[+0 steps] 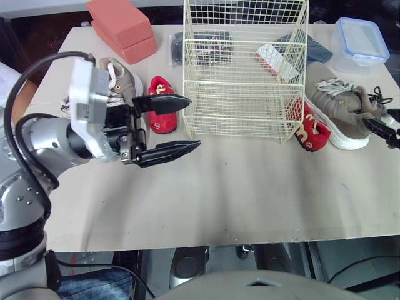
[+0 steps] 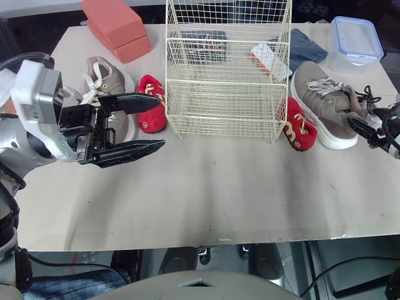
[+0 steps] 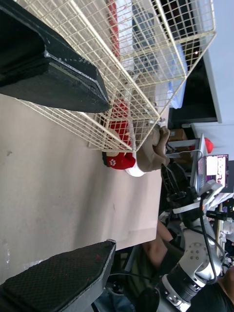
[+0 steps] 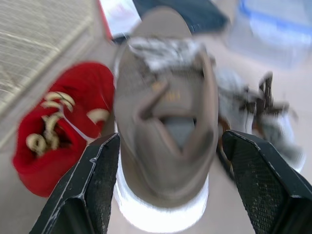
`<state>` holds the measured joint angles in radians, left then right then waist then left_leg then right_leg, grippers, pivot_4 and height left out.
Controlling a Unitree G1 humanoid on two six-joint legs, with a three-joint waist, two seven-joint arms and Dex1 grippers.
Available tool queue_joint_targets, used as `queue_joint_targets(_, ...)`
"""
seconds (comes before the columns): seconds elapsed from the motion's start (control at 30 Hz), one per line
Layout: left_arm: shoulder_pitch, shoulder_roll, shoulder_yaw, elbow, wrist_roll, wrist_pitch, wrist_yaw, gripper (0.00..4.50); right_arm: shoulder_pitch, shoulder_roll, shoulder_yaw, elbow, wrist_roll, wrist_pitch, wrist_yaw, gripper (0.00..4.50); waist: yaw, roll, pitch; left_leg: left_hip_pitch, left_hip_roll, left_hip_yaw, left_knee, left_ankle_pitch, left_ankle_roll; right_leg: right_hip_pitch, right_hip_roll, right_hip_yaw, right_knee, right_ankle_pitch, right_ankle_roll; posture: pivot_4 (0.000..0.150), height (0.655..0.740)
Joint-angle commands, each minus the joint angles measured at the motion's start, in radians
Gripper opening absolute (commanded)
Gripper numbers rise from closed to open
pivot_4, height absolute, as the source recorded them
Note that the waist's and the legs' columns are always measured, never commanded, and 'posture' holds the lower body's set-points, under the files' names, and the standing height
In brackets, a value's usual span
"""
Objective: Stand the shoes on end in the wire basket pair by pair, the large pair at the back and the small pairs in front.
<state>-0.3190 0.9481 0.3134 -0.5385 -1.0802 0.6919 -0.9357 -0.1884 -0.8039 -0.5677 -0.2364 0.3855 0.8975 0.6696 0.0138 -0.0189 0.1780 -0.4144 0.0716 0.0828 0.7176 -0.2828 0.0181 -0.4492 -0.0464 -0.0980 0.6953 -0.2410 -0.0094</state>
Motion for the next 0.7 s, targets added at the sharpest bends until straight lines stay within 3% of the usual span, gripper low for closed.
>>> queue_joint_targets(0.03, -0.015, 0.022, 0.034, -0.031, -0.021, 0.006, 0.002, 4.50, -0.010, 0.017, -0.042, 0.003, 0.046, 0.036, -0.037, 3.26, 0.000, 0.000, 0.000, 0.000, 0.000, 0.000, 0.000, 0.000, 0.000, 0.000, 0.000, 0.000, 0.000, 0.000, 0.000, 0.150, 0.6860)
queue_joint_targets(0.7, -0.067, 0.013, -0.025, -0.028, -0.011, 0.012, -0.051, 4.50, -0.035, 0.097, 0.018, 0.079, 0.134, -0.067, -0.062, 3.26, -0.003, 0.000, 0.000, 0.001, -0.001, 0.001, 0.000, 0.000, 0.000, 0.000, 0.001, 0.001, 0.000, 0.000, 0.000, 0.150, 0.6860)
